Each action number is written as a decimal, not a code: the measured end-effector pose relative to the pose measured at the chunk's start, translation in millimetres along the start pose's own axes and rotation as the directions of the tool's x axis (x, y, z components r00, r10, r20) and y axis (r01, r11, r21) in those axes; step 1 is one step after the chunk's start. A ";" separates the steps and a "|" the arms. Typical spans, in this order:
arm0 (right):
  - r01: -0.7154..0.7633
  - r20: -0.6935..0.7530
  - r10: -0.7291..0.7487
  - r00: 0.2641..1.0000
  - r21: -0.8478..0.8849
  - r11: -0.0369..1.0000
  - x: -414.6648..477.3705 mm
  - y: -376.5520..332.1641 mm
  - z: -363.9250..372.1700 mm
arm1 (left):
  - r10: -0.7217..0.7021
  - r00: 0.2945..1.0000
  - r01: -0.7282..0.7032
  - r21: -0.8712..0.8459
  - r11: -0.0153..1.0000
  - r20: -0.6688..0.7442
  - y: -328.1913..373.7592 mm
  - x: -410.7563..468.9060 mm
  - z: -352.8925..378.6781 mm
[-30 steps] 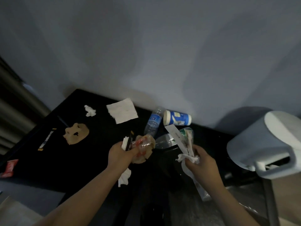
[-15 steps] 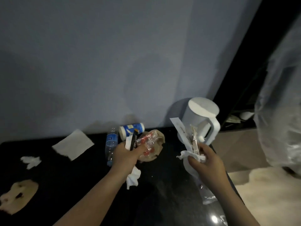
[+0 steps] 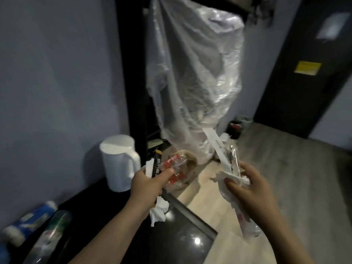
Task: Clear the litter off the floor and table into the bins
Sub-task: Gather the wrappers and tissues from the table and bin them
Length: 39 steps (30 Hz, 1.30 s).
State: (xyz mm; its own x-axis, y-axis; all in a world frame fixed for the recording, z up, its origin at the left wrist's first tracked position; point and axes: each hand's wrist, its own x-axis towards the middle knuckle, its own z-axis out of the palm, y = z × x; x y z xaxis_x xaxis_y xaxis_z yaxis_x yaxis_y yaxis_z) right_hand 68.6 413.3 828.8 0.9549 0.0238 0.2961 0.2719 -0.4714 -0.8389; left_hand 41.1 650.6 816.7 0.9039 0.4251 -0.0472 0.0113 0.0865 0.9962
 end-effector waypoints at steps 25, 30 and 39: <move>-0.155 -0.423 0.092 0.901 -0.117 0.981 192.8 198.3 -357.1 | 0.081 0.821 -0.088 -0.015 0.996 0.566 7.8 101.2 518.1; -0.170 -0.460 0.086 0.884 -0.143 0.975 265.1 228.5 -368.0 | 0.119 0.802 -0.118 -0.040 0.992 0.585 10.9 166.2 573.0; -0.241 -0.498 0.151 0.854 -0.121 0.963 409.1 286.1 -376.1 | 0.125 0.807 -0.139 -0.019 0.990 0.577 23.0 291.2 664.8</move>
State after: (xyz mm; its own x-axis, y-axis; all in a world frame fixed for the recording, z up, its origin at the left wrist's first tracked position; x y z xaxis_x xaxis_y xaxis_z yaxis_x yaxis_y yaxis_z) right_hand 492.0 -43.4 881.6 0.7968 -0.4898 0.3537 0.0173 -0.5667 -0.8237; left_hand 588.9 177.4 874.6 0.9776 -0.1664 0.1286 -0.1230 0.0438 0.9914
